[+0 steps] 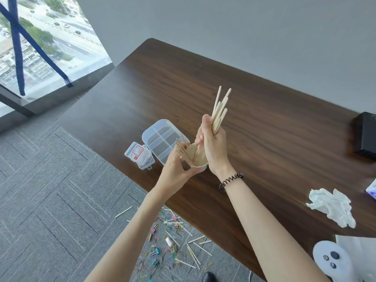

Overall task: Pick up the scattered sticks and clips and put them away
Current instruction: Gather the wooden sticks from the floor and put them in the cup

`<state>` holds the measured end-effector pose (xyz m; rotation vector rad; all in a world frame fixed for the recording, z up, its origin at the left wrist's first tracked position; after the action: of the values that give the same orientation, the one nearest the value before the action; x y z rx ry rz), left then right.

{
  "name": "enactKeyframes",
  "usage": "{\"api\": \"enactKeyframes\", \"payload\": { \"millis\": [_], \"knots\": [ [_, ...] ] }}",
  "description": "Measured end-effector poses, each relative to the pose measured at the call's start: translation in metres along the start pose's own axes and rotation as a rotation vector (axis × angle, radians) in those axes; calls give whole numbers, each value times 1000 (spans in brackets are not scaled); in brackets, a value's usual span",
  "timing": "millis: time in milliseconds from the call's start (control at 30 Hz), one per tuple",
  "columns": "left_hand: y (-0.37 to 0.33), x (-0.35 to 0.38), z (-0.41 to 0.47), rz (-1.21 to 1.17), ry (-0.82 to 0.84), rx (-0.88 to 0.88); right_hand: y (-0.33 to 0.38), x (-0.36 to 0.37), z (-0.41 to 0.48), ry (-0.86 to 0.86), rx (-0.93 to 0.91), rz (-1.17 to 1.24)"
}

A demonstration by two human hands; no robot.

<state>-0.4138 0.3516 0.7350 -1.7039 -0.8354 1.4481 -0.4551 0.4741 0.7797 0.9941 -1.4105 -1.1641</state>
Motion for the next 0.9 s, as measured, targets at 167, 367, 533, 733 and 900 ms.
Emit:
{"api": "enactKeyframes", "payload": {
  "millis": [167, 367, 533, 733, 900],
  "knots": [
    [3, 2, 0, 45, -26, -1, -10, -10, -10, 17, -31, -156],
    [2, 7, 0, 79, -47, -34, 2, -25, -14, 57, -136, -339],
    [-6, 7, -2, 85, -65, -53, 6, -31, -19, 142, -341, -754],
    [-11, -4, -11, 286, -72, -106, 30, -22, -37, 249, -546, -1170],
    [-17, -29, -33, 589, -127, -34, 46, 0, -71, 381, -640, -1322]
  ]
}}
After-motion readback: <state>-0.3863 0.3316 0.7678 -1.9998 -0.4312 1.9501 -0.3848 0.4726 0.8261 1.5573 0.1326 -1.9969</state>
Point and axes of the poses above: each hand's wrist, its own z-axis towards the middle knuckle, its own x-axis out of the palm, y = z × x, the point moved 7 cm from there along z, towards the middle knuckle, and after that the axes turned 4 degrees about -x, right-handed, at the moved point
